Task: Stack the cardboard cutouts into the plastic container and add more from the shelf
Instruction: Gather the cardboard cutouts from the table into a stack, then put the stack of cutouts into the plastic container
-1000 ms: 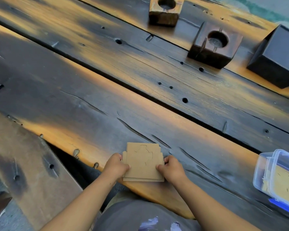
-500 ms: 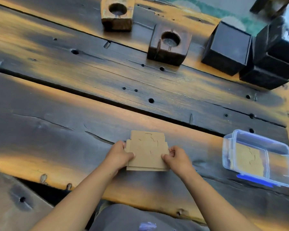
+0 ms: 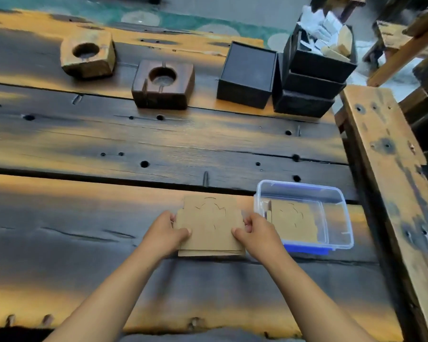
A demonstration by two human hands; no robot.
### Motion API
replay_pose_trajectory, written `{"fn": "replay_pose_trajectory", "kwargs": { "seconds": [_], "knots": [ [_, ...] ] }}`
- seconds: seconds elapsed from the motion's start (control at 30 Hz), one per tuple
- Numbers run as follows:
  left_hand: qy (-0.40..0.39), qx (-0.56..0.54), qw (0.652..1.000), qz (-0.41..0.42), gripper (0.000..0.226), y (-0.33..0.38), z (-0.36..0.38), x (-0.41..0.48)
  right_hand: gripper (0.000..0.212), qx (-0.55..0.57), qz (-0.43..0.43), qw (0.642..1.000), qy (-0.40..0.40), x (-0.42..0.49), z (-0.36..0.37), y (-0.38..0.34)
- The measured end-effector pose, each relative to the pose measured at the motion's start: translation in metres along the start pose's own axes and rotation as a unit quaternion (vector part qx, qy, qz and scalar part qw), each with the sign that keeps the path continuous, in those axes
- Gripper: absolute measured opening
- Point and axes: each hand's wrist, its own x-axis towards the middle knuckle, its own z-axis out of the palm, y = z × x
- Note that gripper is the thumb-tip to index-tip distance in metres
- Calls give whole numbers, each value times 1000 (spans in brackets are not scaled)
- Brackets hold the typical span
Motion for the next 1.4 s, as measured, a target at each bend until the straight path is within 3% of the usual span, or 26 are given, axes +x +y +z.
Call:
{"fn": "replay_pose_trajectory", "kwargs": {
  "seconds": [0.23, 0.47, 0.73, 1.03, 1.23, 1.4],
  "knots": [
    [-5, -3, 999, 49, 23, 64, 105, -17, 24, 138, 38, 990, 3, 25, -88, 87],
    [-16, 54, 995, 87, 17, 106, 181, -11, 20, 180, 81, 980, 24, 48, -139, 153],
    [-38, 159, 979, 121, 17, 119, 224, 10, 25, 139, 99, 985, 15, 76, -161, 173],
    [-38, 277, 955, 95, 14, 107, 235, 22, 25, 51, 101, 993, -45, 85, -150, 179],
    [-64, 308, 946, 72, 33, 105, 239, 27, 23, 31, 109, 991, -71, 85, -144, 180],
    [-81, 328, 940, 40, 36, 103, 243, 30, 25, 18, 119, 990, -79, 86, -139, 179]
  ]
}}
